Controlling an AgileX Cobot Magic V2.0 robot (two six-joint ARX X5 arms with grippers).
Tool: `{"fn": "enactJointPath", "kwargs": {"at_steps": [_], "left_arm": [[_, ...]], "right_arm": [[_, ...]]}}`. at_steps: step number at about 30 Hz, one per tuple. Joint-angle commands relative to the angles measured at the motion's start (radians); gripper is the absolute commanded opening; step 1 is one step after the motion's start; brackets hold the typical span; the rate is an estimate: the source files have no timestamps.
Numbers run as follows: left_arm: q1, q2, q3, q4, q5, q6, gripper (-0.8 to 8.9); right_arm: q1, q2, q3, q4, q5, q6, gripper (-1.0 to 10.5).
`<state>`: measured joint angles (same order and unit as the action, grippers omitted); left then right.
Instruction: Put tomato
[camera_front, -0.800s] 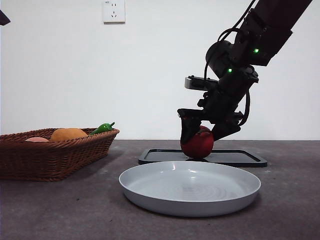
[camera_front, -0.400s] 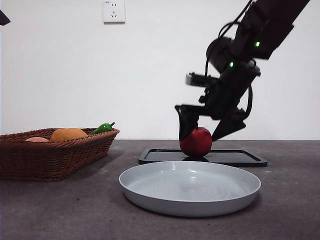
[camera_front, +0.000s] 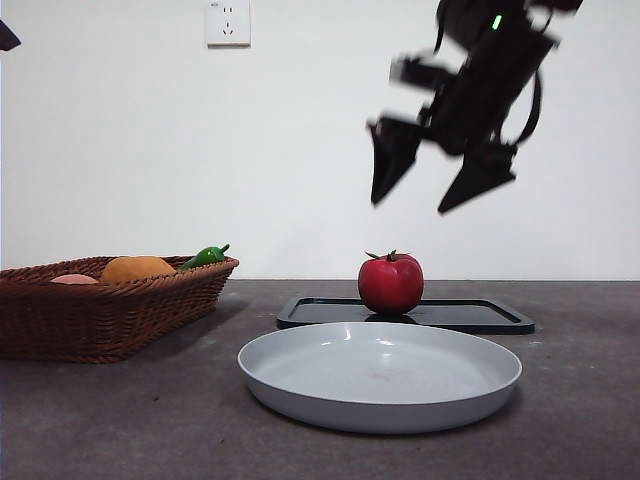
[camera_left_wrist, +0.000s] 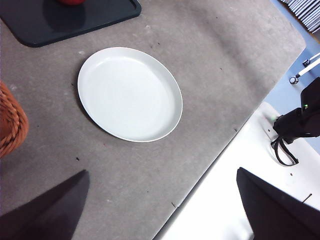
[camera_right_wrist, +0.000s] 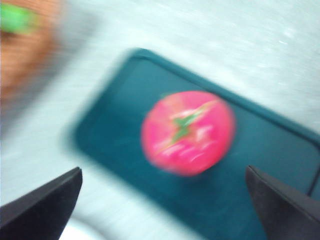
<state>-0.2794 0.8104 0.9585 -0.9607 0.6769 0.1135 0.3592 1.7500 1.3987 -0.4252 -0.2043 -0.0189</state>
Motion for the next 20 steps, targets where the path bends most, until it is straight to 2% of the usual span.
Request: {"fn": "enactJointPath", "kwargs": {"at_steps": [1,12,20], "left_arm": [[-0.003,0.004,0.014,0.009,0.004,0.006,4.66],[-0.003,0.004,0.014,0.009,0.004,0.006,4.66],[-0.003,0.004,0.014,0.01,0.004,0.006,4.66]], "right_arm": [[0.007,-0.069,0.017,-0.072,-0.063,0.012,5.2],[0.008,-0.39,0.015,-0.408,-0.085,-0.008,5.2],[0.036,-0.61,-0.03,-0.501,-0.087,-0.008,5.2]]}}
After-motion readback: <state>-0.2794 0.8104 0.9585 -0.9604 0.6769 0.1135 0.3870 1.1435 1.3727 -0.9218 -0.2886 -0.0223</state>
